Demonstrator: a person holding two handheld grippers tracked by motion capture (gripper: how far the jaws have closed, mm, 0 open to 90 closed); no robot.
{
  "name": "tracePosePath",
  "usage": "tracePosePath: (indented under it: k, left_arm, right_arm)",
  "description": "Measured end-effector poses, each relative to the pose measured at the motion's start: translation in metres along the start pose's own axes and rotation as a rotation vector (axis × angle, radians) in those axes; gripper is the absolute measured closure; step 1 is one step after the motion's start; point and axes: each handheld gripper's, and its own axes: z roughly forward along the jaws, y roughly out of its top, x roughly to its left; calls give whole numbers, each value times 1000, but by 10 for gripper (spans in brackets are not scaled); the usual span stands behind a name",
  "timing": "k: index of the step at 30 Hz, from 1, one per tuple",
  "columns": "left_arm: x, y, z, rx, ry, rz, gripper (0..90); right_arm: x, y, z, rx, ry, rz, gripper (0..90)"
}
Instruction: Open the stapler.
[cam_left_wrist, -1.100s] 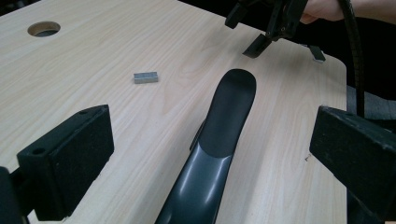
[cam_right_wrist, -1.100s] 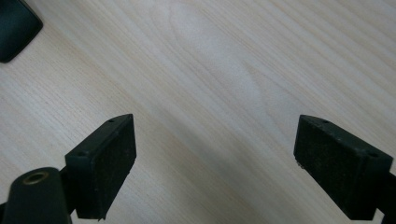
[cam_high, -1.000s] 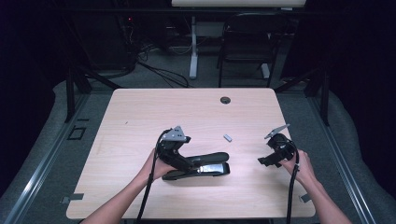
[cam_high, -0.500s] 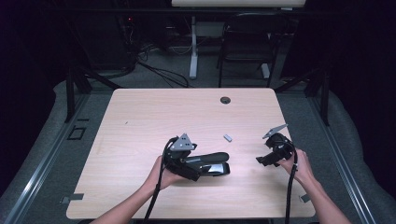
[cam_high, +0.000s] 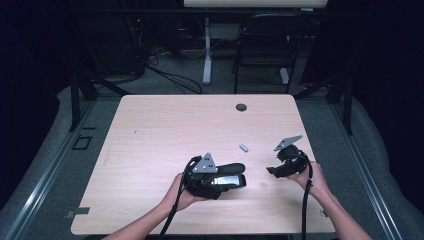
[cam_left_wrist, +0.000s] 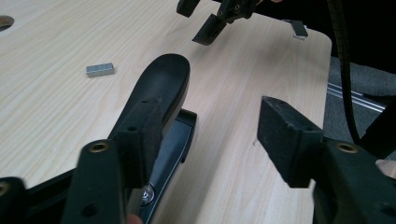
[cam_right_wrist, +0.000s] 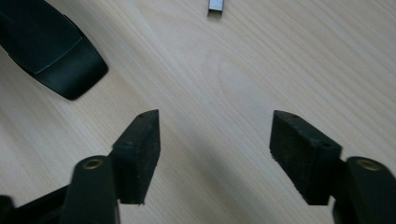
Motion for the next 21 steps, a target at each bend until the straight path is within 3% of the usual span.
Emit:
tracePosePath:
  k: [6,13,21]
  left_arm:
    - [-2,-4,6,-11,9,-7,535]
    - [-5,-8,13,2,5,-7,670]
    - [-6,-13,22,29,32,4,786]
  right_arm:
    - [11,5,-2,-25,25,-14,484]
    - [29,11,-4,-70,100,-93,716]
    - [46,18,-3,-94,140,-139,864]
